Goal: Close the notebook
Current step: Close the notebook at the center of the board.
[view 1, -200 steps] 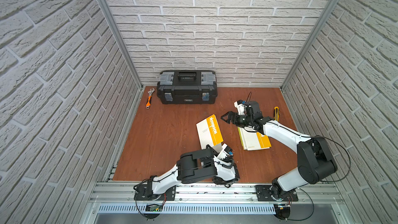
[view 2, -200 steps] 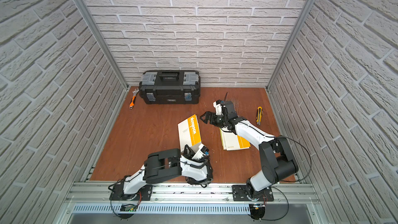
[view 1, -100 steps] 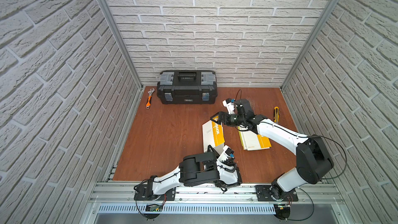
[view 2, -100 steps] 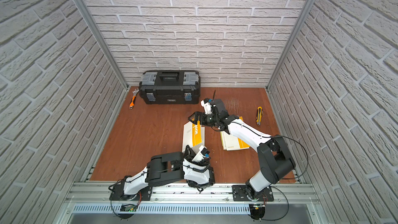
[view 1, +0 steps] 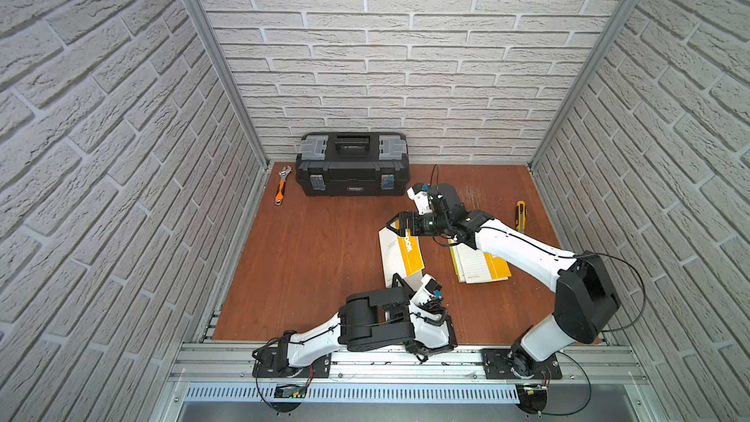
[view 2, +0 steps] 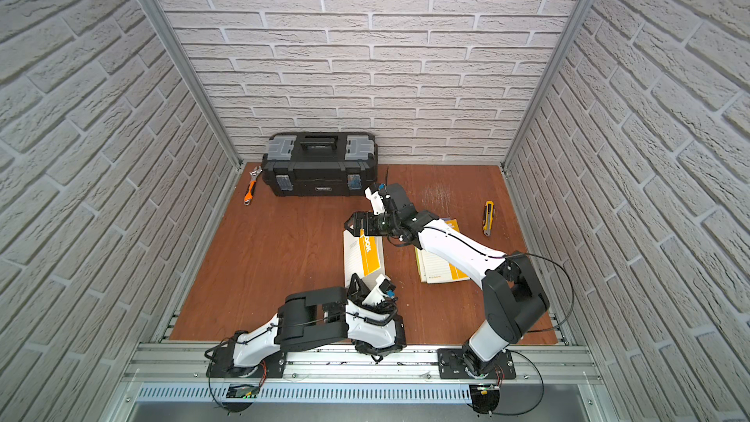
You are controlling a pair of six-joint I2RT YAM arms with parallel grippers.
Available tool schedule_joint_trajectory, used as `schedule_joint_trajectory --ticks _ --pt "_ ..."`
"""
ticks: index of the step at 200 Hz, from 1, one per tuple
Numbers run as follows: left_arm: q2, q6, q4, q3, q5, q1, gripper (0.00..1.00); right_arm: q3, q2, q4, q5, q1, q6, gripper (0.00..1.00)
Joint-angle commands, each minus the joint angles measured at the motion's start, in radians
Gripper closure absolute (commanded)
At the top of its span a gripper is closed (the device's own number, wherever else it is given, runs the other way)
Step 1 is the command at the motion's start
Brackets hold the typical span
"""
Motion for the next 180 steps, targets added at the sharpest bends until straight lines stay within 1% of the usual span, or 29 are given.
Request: schedule_joint_trajectory --ticks 1,42,75,92,125,169,180 --pt "0.049 -0.032 -0.184 -0.004 -0.031 -0.007 1.0 0.052 -0.063 -0.052 0.064 0.001 -0.064 0.0" --pt "0.06 -0.026 -0.184 0.004 -0.034 -0.01 1.0 0.09 -0.078 -0.057 0.028 0.006 -0.04 0.0" --pt "0.058 -0.043 -0.184 -0.001 -0.038 -0.01 1.0 0.111 0.028 -0.032 -0.076 0.02 0.007 0.0" --pt "0.06 -0.049 -0.184 -0.005 -0.035 -0.008 1.0 0.099 0.076 -0.021 -0.044 0.047 -0.003 0.0" --pt "0.045 -0.069 -0.184 -0.021 -0.032 -0.009 1.0 0.05 0.155 0.015 -0.048 0.05 0.015 0.0" --pt "0.032 -0.088 -0.184 -0.018 -0.045 -0.004 1.0 -0.034 0.196 0.074 -0.029 0.046 0.02 0.0" --pt "0.018 -0.109 -0.184 -0.028 -0.048 -0.002 1.0 -0.058 0.202 0.093 -0.026 0.043 0.021 0.0"
